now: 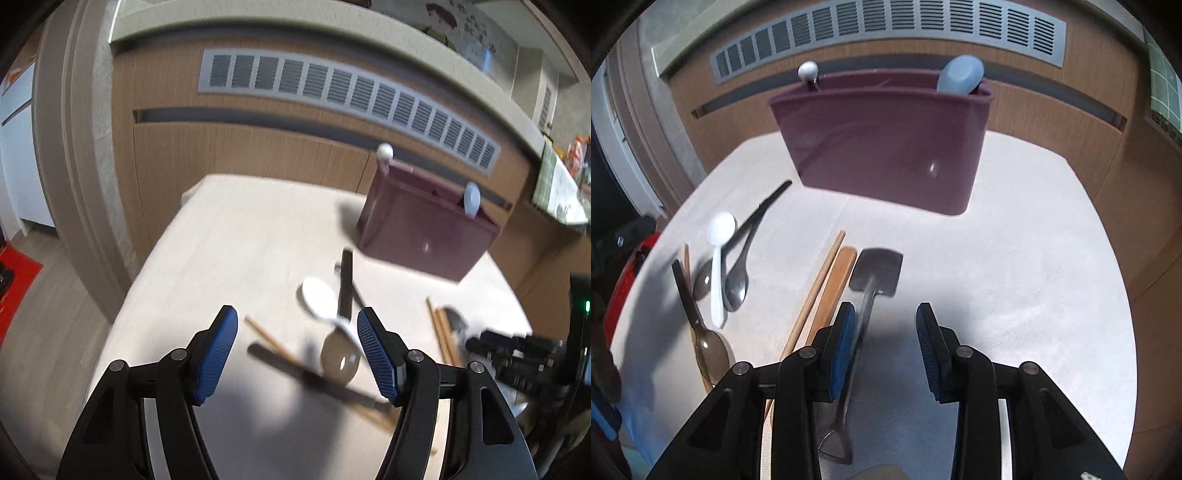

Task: Organize utensils
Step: 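Grasp the metal slotted spatula handle with the right tool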

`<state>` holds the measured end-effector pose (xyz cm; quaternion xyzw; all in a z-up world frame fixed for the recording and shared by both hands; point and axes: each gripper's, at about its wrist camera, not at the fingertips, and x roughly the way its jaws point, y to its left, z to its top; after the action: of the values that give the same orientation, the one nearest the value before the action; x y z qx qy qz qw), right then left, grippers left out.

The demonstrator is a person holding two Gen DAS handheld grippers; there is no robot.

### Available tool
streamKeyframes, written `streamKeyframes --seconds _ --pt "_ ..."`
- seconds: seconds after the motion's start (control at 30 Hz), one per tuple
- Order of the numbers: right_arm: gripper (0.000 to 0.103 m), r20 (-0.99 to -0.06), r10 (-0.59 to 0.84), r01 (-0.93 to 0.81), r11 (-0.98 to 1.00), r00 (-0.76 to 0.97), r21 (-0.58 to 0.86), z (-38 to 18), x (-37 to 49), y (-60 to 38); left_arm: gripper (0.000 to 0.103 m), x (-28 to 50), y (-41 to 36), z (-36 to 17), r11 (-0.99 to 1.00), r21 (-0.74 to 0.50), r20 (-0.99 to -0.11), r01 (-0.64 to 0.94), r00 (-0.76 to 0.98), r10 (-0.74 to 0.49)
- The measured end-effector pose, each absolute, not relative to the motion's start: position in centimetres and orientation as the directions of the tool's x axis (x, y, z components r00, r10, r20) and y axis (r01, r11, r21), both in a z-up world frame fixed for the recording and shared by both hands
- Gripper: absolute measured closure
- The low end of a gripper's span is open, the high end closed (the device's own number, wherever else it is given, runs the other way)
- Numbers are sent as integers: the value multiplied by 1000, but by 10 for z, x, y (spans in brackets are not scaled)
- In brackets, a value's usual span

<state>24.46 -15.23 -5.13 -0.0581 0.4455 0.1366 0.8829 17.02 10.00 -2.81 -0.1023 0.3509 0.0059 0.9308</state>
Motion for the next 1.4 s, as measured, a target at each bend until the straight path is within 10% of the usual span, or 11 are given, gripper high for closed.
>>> streamKeyframes --seconds 0.93,1.4 --pt "73 -802 127 -210 978 583 2 -59 269 -131 28 167 124 -45 942 -283 -698 -181 713 -73" --pt "74 -624 161 -154 986 765 65 -23 228 -208 23 213 79 -41 963 -213 -753 -167 656 -53"
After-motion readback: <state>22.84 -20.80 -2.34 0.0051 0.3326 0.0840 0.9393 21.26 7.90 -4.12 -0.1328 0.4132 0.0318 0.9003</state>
